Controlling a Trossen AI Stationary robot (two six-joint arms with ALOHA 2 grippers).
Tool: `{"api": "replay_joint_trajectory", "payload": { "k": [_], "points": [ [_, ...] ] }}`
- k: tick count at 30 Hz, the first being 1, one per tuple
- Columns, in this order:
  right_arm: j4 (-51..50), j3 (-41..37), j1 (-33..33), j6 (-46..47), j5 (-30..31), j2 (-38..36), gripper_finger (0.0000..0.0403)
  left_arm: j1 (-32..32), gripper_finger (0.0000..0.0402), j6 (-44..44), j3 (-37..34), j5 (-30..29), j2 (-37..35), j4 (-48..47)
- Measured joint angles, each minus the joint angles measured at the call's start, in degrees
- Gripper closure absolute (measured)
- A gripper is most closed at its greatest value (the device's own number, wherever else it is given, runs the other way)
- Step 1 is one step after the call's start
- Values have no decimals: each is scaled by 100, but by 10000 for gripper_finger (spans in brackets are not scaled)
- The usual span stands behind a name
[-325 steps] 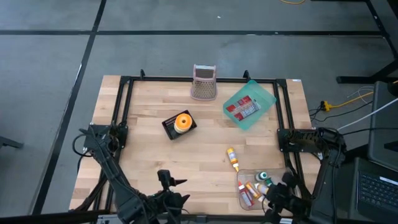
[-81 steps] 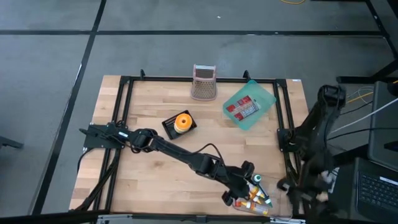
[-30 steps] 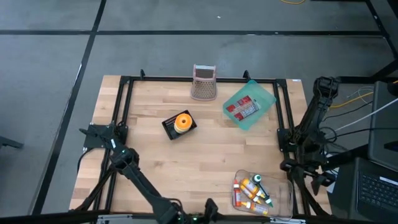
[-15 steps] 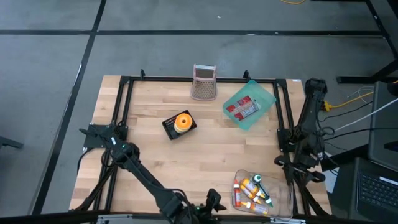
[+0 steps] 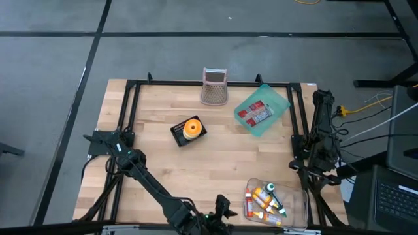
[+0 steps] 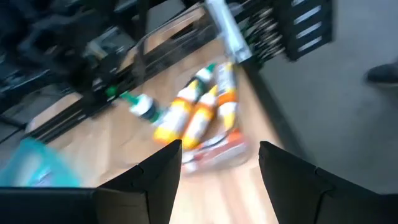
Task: Pick & Place Food Item
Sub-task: Return to Home Position
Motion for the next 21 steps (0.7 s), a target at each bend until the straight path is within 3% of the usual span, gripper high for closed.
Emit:
{"api": "replay_joint_trajectory", "payload": {
  "k": [10,17,21],
  "points": [
    [-13,-13,0,96,-158,4,179,24,234,-817,-2,-712,-1056,-1610],
    [-1,-15,0,72,-343,4,179,-445,256,-1330,-7,-832,-1989,-2673],
    [9,-17,0,76,-423,4,179,-886,259,-1817,-2,-1409,-2412,-2644]
  ]
}}
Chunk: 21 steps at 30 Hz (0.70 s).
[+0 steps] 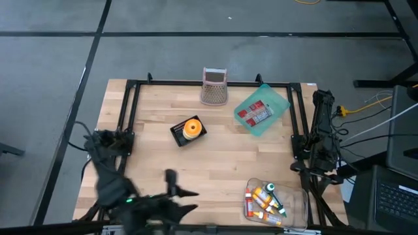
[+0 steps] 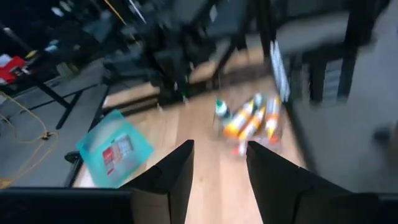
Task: Pick & Place Food Item
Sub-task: Return to Home Position
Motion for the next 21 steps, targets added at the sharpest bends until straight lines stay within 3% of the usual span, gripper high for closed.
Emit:
{"api": "replay_joint_trajectory", "payload": {
  "k": [5,11,12,16,21],
  "points": [
    [132,0,0,2,-134,0,179,-531,257,-707,0,-990,-270,372],
    [131,-2,0,-109,-131,0,179,-877,260,-105,-7,-905,-334,580],
    [130,-2,0,-141,-142,0,179,-904,260,-233,-5,-772,-340,554],
    [129,-2,0,-151,-156,0,179,-824,257,-355,-2,1104,-419,-155],
    [133,-2,-1,-153,-175,0,179,-883,250,-182,-156,1384,-568,241]
  ]
}}
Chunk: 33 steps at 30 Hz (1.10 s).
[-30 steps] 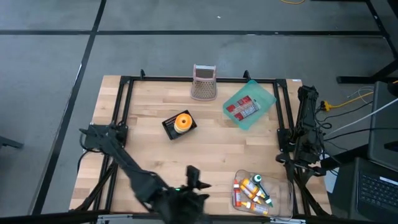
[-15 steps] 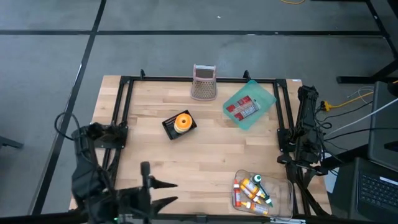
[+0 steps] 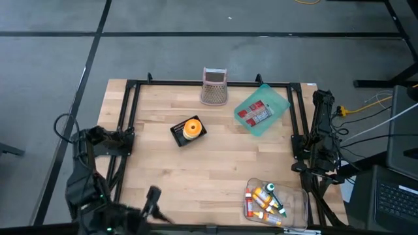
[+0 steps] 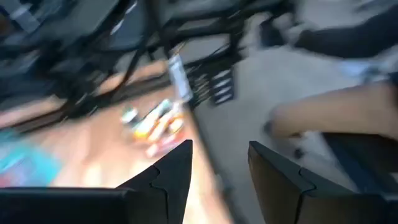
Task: Pick & Place Food Item
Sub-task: Return to Home Position
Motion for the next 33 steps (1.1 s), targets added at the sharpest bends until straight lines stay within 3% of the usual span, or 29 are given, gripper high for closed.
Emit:
{"api": "replay_joint_trajectory", "payload": {
  "k": [3,7,9,12,14,16,19,26,33],
  "points": [
    [35,-2,1,-20,0,0,179,-79,246,802,-860,899,-291,1415],
    [48,-2,1,-134,-2,2,179,140,245,1791,-3269,2739,-913,4228],
    [93,-2,-1,-174,-52,2,179,272,246,1682,-4784,2875,-1389,5527],
    [105,-2,1,-179,-133,2,179,324,246,1793,-7017,2740,-2284,7784],
    [105,-2,0,-179,-132,2,179,148,246,2055,-8242,2494,-2984,8791],
    [105,-2,-1,-175,-133,2,179,-92,246,2083,-9126,1962,-3762,9039],
    [85,-2,0,-155,-133,2,179,-221,246,2064,-10108,1635,-4829,8991],
    [163,-2,-1,-177,-131,2,179,-85,246,2094,-11927,2003,-7167,9031],
    [247,-2,-2,-175,-65,2,179,-91,246,2040,-12653,1896,-7780,8897]
  ]
}}
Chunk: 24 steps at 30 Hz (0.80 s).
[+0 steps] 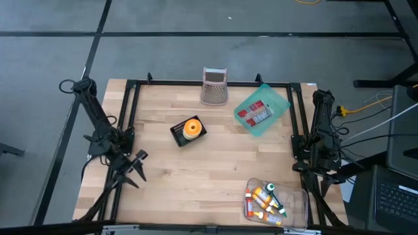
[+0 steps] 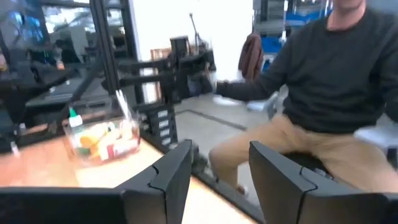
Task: Pick & Place Food Item
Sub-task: Return to Home Position
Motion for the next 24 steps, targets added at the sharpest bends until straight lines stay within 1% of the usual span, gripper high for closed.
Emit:
{"api": "replay_joint_trajectory", "payload": {
  "k": [5,8,12,13,14,16,17,18,20,24],
  "points": [
    [4,0,0,0,69,0,179,0,246,-105,-557,143,-224,448],
    [4,0,0,2,71,0,179,0,247,-391,-578,134,-300,219],
    [1,0,1,29,135,0,179,4,244,-407,-578,102,-311,-109],
    [-22,0,2,58,264,0,179,16,243,-406,-579,73,-314,-225],
    [-92,0,2,146,522,0,179,36,242,-405,-578,64,-314,-296],
    [-325,0,-2,463,1293,8,179,95,242,-405,-578,161,-313,-319],
    [-298,-4,-33,524,1480,84,179,124,243,-383,-578,252,-315,-333],
    [-239,-1,-64,508,1546,207,179,155,244,-353,-578,372,-323,-392],
    [-270,0,-125,412,1489,425,179,214,246,-325,-578,555,-334,-631],
    [-262,0,-218,518,1609,900,179,388,246,-619,-578,448,-393,-1317]
  ]
}}
